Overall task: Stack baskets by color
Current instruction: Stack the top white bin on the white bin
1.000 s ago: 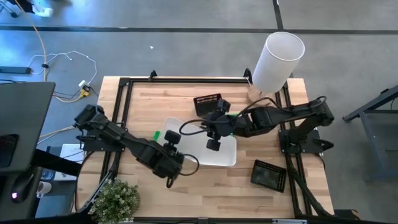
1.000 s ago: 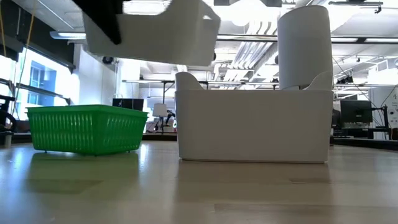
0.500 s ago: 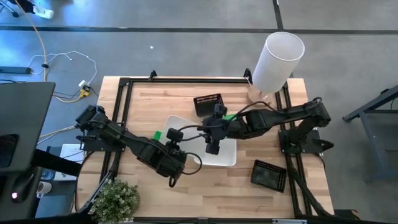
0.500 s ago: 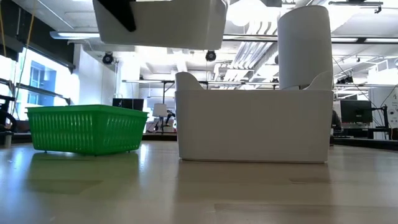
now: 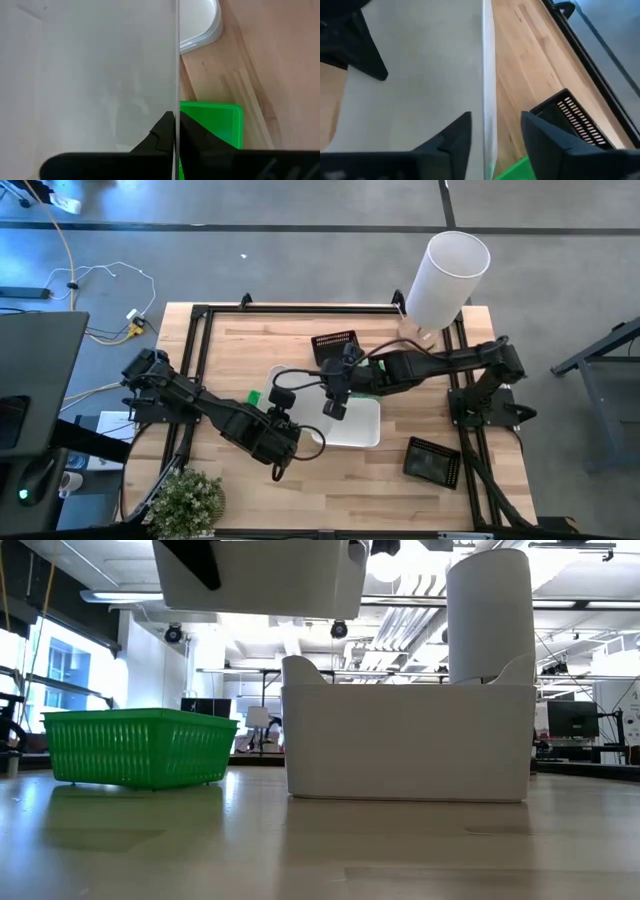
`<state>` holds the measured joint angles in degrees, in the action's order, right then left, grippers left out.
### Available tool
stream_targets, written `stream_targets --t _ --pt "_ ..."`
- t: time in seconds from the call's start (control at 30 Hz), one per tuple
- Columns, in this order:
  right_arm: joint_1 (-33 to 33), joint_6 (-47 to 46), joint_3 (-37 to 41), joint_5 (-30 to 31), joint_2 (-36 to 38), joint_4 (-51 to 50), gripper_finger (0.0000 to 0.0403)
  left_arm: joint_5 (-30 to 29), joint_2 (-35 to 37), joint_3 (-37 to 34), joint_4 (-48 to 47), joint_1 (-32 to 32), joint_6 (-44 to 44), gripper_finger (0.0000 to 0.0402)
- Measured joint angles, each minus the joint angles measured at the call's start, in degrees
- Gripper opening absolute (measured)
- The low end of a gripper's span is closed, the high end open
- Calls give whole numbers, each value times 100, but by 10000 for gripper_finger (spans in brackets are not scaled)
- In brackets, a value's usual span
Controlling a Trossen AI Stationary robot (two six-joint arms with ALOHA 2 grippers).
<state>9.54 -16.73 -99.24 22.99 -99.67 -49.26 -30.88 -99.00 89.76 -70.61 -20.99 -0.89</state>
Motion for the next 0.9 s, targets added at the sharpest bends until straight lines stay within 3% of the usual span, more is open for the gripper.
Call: stream_targets --t 0.27,0.57,0.73,0.9 --pt "-67 -68 0 -468 -23 3 12 129 0 0 13 2 3 0" --pt "-69 -161 0 -440 -25 -7 4 374 0 0 28 2 53 20" --pt "-58 -268 0 -442 -25 -59 2 752 0 0 66 4 156 59" --pt "-52 -286 0 -407 -25 -165 0 770 0 0 197 -2 156 110"
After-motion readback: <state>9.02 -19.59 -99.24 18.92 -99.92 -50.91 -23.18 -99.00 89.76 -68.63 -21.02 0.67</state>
